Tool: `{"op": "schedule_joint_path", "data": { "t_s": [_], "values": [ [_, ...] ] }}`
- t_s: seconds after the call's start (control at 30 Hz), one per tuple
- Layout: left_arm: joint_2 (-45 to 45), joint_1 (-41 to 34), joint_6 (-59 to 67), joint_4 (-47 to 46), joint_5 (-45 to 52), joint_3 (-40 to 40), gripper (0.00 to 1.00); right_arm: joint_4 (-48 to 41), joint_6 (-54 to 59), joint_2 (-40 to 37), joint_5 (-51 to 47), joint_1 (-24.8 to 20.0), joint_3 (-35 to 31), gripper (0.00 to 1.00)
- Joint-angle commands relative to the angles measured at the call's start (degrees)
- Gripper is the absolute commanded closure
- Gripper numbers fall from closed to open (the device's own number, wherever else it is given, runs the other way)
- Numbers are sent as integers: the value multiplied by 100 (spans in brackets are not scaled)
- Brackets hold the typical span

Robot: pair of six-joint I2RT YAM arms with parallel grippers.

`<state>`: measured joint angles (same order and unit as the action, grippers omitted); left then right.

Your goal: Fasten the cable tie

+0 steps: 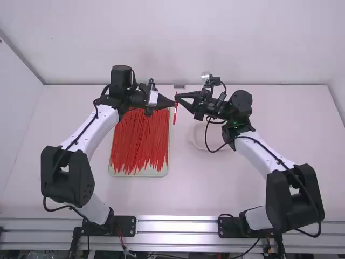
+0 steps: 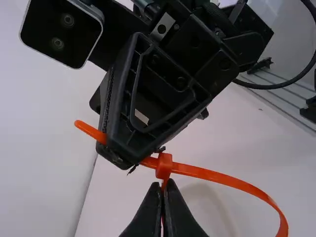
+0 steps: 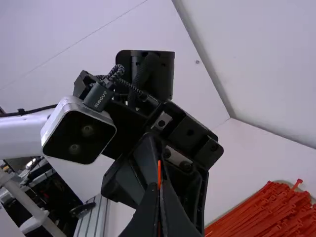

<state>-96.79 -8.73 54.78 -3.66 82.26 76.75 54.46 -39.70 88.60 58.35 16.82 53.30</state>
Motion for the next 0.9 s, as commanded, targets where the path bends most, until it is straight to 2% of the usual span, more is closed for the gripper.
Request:
{"op": "schedule_joint_path", "data": {
  "t_s": [0.0,0.5,0.87],
  "values": [
    [35,-26,79,-44,-87,-85,98,197,46,20,15,7,129,100],
    [35,-28,361,-44,-221,-688,98,389,42,17,37,-79,144,100],
    [35,-26,363,-44,-525,-1364,98,382,-103,17,212,-122,461,100]
  ]
}}
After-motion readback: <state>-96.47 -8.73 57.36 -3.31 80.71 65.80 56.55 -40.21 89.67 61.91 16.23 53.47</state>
